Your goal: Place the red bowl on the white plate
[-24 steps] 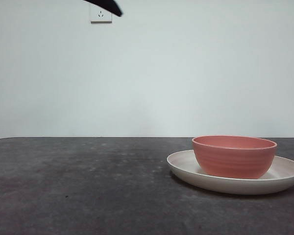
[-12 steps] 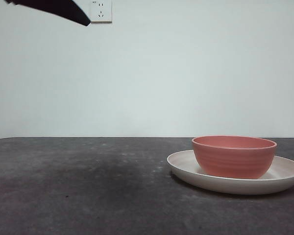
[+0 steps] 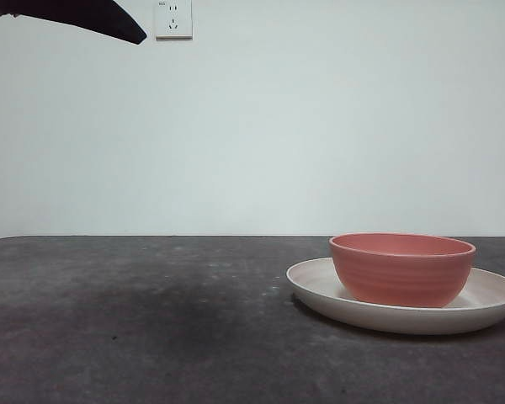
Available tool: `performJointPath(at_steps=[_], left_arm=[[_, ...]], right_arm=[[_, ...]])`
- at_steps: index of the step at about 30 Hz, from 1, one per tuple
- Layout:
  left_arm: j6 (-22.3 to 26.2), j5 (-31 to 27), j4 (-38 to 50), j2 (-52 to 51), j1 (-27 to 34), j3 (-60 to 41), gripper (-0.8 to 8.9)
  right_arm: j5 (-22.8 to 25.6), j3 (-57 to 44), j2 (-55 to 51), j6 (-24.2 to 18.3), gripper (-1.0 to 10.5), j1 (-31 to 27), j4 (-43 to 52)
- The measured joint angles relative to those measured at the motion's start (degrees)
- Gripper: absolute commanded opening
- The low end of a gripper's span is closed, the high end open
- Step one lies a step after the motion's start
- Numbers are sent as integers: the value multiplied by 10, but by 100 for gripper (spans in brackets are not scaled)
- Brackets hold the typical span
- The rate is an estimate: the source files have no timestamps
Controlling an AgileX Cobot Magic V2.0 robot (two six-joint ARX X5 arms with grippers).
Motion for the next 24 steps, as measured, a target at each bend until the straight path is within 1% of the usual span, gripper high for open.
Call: performJointPath(at_steps=[6, 9, 15, 18, 24], left_arm=[[0, 0, 0, 0, 0, 0, 281], [0, 0, 0, 0, 0, 0, 281], [0, 0, 0, 0, 0, 0, 281], [0, 0, 0, 0, 0, 0, 281], [0, 0, 0, 0, 0, 0, 281]], right_arm=[[0, 0, 3, 0, 333, 0, 0], [10, -1, 18, 0, 333, 0, 4], [15, -50, 74, 14, 333, -2, 77], [15, -74, 127, 20, 333, -17, 132], [5, -77, 232, 29, 333, -63, 223]])
